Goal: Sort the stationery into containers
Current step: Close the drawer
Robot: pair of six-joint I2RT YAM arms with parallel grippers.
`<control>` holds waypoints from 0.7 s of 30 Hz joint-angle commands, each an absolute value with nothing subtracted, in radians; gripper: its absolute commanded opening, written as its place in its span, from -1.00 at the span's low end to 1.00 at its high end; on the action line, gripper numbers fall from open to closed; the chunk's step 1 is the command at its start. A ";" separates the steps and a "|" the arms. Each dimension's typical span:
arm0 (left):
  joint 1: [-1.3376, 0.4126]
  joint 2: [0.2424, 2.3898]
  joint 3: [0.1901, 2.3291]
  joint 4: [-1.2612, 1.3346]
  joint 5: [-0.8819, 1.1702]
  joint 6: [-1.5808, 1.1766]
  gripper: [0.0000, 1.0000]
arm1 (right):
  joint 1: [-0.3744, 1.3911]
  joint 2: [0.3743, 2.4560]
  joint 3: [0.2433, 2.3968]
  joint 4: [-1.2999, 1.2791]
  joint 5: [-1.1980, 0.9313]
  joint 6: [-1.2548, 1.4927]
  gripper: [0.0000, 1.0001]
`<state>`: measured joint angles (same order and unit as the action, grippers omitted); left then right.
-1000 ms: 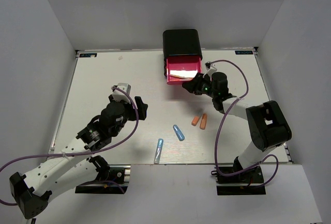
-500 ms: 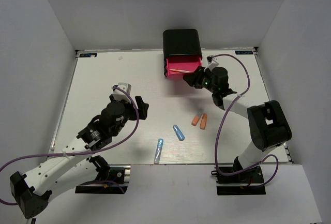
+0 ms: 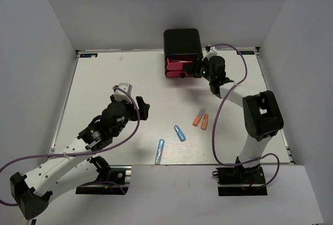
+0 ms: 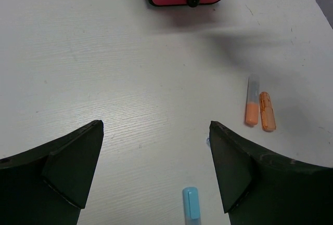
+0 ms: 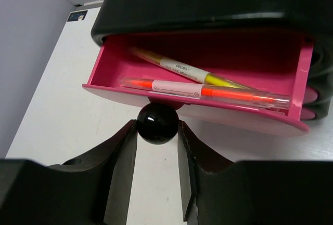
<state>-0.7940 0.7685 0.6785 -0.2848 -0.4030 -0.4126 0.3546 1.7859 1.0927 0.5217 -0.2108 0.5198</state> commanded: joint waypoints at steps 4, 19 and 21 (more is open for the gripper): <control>-0.796 0.747 0.673 -0.298 -0.400 -0.420 0.84 | 0.354 1.844 1.247 0.607 -0.206 0.494 -0.46; -0.796 0.756 0.683 -0.307 -0.400 -0.430 0.84 | 0.347 1.968 1.371 0.581 -0.196 0.466 -0.32; -0.796 0.756 0.692 -0.307 -0.400 -0.430 0.84 | 0.345 1.971 1.373 0.583 -0.204 0.466 -0.25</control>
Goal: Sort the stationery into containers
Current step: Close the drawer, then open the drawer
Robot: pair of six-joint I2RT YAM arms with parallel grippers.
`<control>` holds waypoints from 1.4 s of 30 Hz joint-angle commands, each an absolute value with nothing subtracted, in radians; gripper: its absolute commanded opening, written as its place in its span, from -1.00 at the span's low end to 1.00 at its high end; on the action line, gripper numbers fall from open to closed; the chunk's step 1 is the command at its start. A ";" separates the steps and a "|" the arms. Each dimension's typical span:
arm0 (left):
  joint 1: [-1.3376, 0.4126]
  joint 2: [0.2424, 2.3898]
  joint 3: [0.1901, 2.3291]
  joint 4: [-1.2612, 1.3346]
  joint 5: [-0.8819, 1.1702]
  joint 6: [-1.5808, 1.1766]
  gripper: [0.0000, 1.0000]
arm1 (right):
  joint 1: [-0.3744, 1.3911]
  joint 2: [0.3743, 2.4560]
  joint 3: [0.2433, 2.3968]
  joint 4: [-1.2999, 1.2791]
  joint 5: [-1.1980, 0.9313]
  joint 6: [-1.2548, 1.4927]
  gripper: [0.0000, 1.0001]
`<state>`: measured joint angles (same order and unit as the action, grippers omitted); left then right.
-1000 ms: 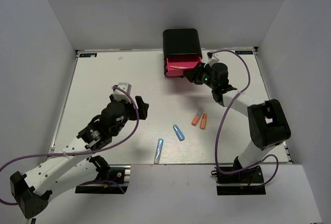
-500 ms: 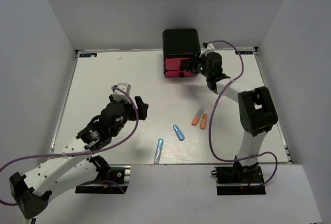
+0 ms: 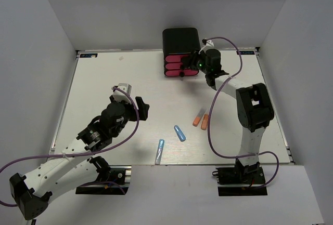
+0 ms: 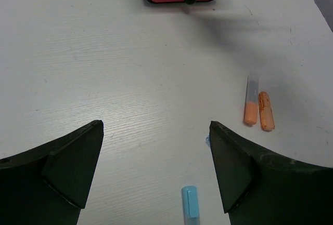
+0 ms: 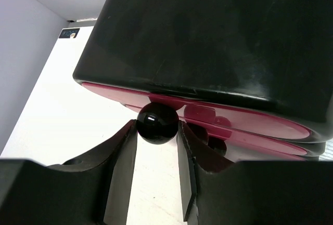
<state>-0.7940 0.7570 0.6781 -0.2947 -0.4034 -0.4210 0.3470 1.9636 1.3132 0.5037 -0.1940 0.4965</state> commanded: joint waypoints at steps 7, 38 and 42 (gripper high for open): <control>-0.796 0.776 0.683 -0.287 -0.382 -0.430 0.84 | 0.341 1.866 1.229 0.584 -0.279 0.450 0.06; -0.796 0.808 0.646 -0.187 -0.351 -0.448 0.99 | 0.287 1.928 1.223 0.431 -0.361 0.570 0.13; -0.796 0.808 0.646 -0.196 -0.351 -0.448 0.99 | 0.288 1.970 1.221 0.477 -0.296 0.676 0.13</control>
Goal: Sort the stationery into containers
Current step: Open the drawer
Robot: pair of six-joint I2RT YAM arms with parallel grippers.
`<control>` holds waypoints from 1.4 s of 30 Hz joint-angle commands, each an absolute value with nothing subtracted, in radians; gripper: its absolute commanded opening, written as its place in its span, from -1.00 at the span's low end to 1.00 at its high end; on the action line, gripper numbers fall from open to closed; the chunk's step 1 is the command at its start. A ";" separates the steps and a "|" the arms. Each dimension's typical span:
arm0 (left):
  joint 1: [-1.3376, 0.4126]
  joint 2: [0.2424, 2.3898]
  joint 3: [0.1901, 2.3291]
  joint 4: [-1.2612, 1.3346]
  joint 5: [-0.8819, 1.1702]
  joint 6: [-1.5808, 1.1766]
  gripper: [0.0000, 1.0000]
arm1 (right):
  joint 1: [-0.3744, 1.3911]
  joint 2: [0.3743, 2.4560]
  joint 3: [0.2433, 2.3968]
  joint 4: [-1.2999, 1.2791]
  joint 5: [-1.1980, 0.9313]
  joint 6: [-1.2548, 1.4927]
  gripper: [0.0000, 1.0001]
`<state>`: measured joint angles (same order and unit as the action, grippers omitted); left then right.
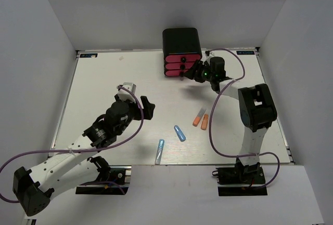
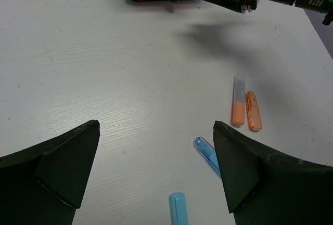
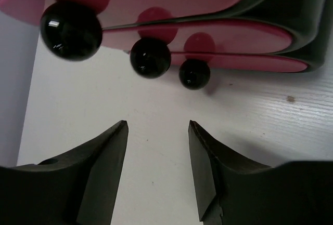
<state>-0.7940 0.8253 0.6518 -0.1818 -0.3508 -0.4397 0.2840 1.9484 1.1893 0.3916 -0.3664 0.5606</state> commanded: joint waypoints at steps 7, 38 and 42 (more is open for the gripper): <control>-0.796 0.819 0.646 -0.206 -0.351 -0.448 0.99 | 0.313 2.017 1.281 0.517 -0.244 0.710 0.16; -0.796 0.865 0.695 -0.222 -0.333 -0.448 0.99 | 0.348 2.022 1.253 0.615 -0.156 0.686 -0.50; -0.796 0.885 0.684 -0.192 -0.324 -0.457 0.99 | 0.348 1.944 1.117 0.656 -0.179 0.677 -0.53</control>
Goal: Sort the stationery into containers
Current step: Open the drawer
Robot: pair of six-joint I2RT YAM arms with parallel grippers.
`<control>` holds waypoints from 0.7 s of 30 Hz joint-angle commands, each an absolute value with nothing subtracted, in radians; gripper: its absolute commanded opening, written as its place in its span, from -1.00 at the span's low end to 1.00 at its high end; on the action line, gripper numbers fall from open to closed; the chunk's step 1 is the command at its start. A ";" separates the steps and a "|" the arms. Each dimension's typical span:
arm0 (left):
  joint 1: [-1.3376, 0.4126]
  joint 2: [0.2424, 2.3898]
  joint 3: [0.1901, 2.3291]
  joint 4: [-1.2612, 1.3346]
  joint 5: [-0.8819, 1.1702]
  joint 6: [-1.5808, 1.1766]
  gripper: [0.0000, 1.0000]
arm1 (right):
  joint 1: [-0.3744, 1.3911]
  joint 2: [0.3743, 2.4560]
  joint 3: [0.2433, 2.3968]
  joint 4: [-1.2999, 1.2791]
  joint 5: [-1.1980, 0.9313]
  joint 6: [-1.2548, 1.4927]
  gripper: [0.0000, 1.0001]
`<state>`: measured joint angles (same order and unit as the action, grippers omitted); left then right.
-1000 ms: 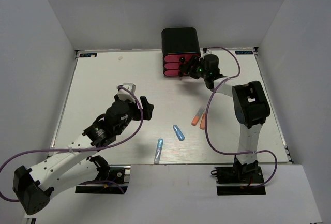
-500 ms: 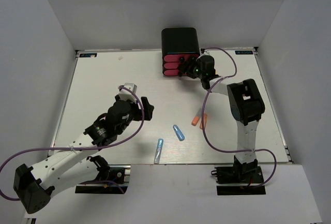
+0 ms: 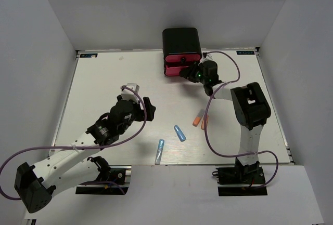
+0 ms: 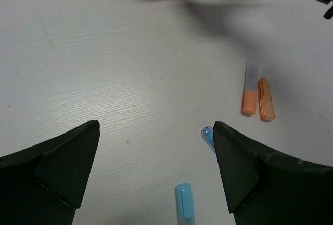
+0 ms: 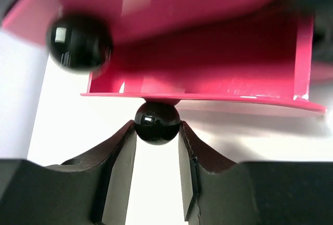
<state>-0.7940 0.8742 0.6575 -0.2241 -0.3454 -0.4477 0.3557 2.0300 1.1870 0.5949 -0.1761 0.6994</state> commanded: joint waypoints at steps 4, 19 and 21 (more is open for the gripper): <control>-0.796 0.897 0.684 -0.172 -0.304 -0.457 0.99 | 0.351 1.850 1.003 0.686 -0.195 0.663 -0.45; -0.781 0.966 0.654 -0.224 -0.336 -0.669 0.99 | 0.345 1.669 0.870 0.608 -0.359 0.493 0.35; -0.781 0.966 0.644 -0.224 -0.315 -0.669 0.90 | 0.345 1.645 0.841 0.543 -0.406 0.450 0.30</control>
<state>-0.7853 0.9710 0.6533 -0.2031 -0.3225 -0.6193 0.3481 1.7115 0.8715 0.6010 -0.3302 0.5369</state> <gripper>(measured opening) 0.963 0.671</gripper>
